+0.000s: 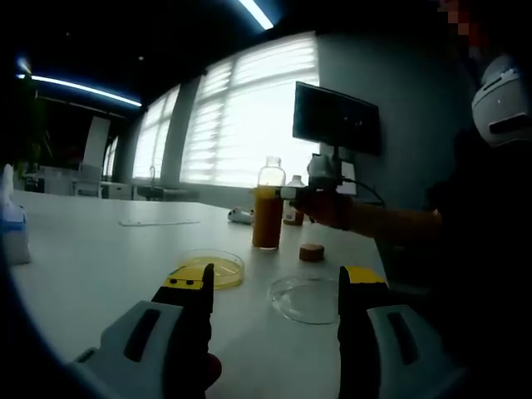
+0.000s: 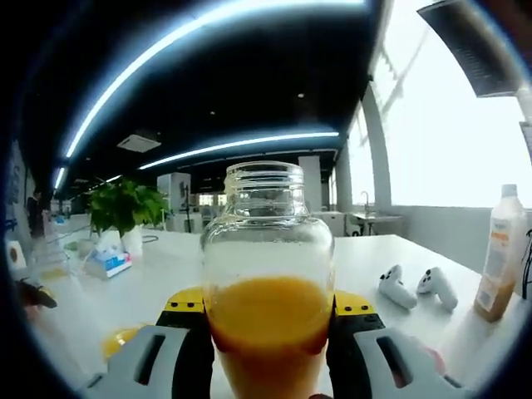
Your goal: Open the Petri dish lid, place the lid on the table, pour the liquid culture medium into the Petri dish, pick up the Petri dish lid from the table, and close the Petri dish
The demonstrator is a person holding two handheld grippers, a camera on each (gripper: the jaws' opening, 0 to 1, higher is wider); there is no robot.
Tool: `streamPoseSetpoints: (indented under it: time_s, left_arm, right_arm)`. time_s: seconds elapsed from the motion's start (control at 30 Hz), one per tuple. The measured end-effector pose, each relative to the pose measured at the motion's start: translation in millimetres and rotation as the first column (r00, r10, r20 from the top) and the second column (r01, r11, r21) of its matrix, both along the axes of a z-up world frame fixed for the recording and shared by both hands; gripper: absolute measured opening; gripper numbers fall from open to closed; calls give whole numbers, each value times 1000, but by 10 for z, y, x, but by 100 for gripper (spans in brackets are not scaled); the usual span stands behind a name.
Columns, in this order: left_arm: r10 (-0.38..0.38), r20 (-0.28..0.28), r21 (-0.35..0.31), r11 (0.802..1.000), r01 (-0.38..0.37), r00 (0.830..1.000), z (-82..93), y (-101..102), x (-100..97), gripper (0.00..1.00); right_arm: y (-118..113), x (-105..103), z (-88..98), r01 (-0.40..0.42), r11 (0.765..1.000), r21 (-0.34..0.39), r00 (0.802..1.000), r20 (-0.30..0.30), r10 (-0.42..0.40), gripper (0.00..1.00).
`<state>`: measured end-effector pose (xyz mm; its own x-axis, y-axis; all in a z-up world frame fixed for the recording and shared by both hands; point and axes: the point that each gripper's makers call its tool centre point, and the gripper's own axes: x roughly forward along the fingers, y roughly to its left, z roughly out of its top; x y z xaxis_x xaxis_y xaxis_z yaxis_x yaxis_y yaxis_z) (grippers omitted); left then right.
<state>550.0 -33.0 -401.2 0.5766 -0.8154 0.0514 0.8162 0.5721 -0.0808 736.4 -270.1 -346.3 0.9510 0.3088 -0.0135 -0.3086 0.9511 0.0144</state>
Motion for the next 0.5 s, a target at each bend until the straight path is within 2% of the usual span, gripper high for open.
streamPoseSetpoints:
  time_s: [0.1, 0.17, 0.33, 0.5]
  left_arm:
    - [-3, -1, 6, 1000, 3, 1000, -10, -9, -6, 51]
    - [-5, 3, 11, 1000, 5, 1000, -12, -15, -14, 51]
    - [-10, 7, 13, 1000, 10, 1000, -10, -21, -27, 51]
    - [-4, 14, 17, 1000, 4, 1000, -6, -17, -26, 51]
  right_arm:
    - [12, -21, 2, -2, 1000, -7, 1000, -5, 2, 51]
    - [-23, -48, 10, 13, 995, -95, 1000, 13, -12, 57]
    - [-29, -159, 57, -3, 1000, -21, 1000, 2, 3, 56]
    - [-38, -254, 95, -1, 1000, -20, 1000, 5, 2, 56]
